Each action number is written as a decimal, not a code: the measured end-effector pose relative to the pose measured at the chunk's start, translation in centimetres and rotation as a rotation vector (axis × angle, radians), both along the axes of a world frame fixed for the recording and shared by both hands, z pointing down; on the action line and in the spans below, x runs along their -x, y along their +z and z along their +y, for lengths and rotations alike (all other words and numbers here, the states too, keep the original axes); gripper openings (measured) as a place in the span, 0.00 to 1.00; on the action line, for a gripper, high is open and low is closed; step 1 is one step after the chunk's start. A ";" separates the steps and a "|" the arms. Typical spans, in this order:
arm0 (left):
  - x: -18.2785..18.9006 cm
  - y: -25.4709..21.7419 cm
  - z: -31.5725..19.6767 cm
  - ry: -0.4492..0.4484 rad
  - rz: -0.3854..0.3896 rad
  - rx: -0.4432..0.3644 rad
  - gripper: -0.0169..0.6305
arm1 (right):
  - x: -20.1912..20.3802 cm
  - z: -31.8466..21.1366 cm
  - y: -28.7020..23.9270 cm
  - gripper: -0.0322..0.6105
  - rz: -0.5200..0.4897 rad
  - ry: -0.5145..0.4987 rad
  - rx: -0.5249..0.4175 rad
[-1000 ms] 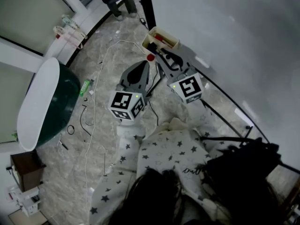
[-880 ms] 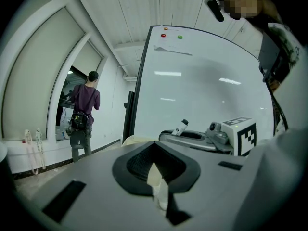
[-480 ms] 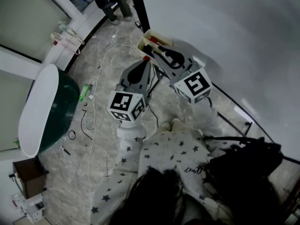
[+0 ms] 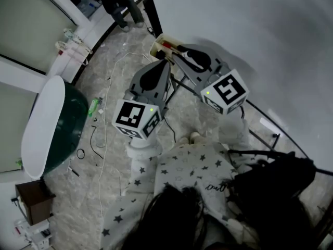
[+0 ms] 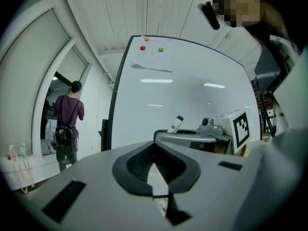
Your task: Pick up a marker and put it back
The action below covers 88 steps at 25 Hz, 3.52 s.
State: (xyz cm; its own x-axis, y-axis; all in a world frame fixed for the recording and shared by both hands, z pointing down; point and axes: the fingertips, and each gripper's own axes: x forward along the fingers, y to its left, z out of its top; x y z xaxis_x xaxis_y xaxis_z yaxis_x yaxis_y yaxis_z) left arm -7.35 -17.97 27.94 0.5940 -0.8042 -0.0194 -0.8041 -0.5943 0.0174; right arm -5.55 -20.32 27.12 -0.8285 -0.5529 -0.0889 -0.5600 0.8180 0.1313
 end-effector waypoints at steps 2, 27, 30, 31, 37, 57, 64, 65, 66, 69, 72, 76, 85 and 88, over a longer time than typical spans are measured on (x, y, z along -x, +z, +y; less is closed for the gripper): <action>-0.2 -0.8 0.3 0.011 0.003 -0.020 0.03 | -0.1 0.4 -0.8 0.18 -0.003 -0.009 -0.007; 0.7 -1.3 0.2 -0.029 0.008 -0.036 0.03 | 0.5 1.0 -1.8 0.18 -0.015 -0.067 0.009; 0.6 -1.4 0.2 -0.025 0.010 -0.035 0.03 | 0.5 1.0 -1.9 0.18 -0.013 -0.067 0.006; 0.6 -1.5 0.2 -0.023 0.010 -0.035 0.03 | 0.5 1.0 -2.0 0.18 -0.012 -0.067 0.006; 0.3 -1.3 0.2 -0.017 0.006 -0.038 0.03 | 0.3 0.9 -1.8 0.18 -0.011 -0.069 0.006; 1.9 0.6 -1.4 -0.078 -0.031 -0.011 0.03 | 1.4 -1.9 0.5 0.18 0.002 -0.074 0.060; 2.3 3.1 -2.1 -0.087 -0.039 0.001 0.03 | 2.5 -3.5 4.8 0.18 0.025 -0.064 0.109; 2.5 3.5 -2.2 -0.090 -0.039 0.005 0.03 | 2.6 -3.7 5.5 0.18 0.025 -0.065 0.116; 2.6 4.0 -2.2 -0.093 -0.038 0.009 0.03 | 2.8 -3.8 6.1 0.18 0.023 -0.065 0.123; 2.9 4.6 -2.4 -0.104 -0.032 0.014 0.03 | 2.9 -4.2 7.1 0.18 0.022 -0.059 0.133; 3.0 5.0 -2.4 -0.107 -0.027 0.021 0.03 | 2.9 -4.4 7.7 0.18 0.031 -0.049 0.134; 3.0 5.4 -2.5 -0.110 -0.015 0.025 0.03 | 3.0 -4.7 8.4 0.18 0.043 -0.037 0.135; 2.4 7.1 -2.5 -0.093 -0.011 0.047 0.03 | 3.0 -5.0 10.7 0.18 0.072 0.008 0.139; 2.3 7.6 -2.4 -0.090 -0.008 0.058 0.03 | 2.9 -4.9 11.6 0.18 0.088 0.022 0.133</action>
State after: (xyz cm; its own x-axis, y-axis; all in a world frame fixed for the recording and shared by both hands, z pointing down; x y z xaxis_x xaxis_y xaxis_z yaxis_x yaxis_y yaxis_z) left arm -9.62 -20.42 35.53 0.5190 -0.8541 0.0331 -0.8546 -0.5176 0.0425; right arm -8.47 -25.17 38.70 -0.8176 -0.5728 0.0587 -0.5688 0.8193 0.0723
